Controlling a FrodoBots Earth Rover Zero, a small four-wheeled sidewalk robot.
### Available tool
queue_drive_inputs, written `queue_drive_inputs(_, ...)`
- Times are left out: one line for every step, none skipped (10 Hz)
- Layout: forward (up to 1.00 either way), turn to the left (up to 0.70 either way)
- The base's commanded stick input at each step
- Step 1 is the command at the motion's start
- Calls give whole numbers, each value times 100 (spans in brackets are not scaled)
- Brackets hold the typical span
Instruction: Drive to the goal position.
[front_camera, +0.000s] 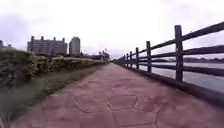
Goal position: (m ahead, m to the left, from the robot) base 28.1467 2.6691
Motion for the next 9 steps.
queue_drive_inputs(100,0)
queue_drive_inputs(100,0)
queue_drive_inputs(100,0)
queue_drive_inputs(100,0)
queue_drive_inputs(100,0)
queue_drive_inputs(100,0)
queue_drive_inputs(100,0)
queue_drive_inputs(100,0)
queue_drive_inputs(100,0)
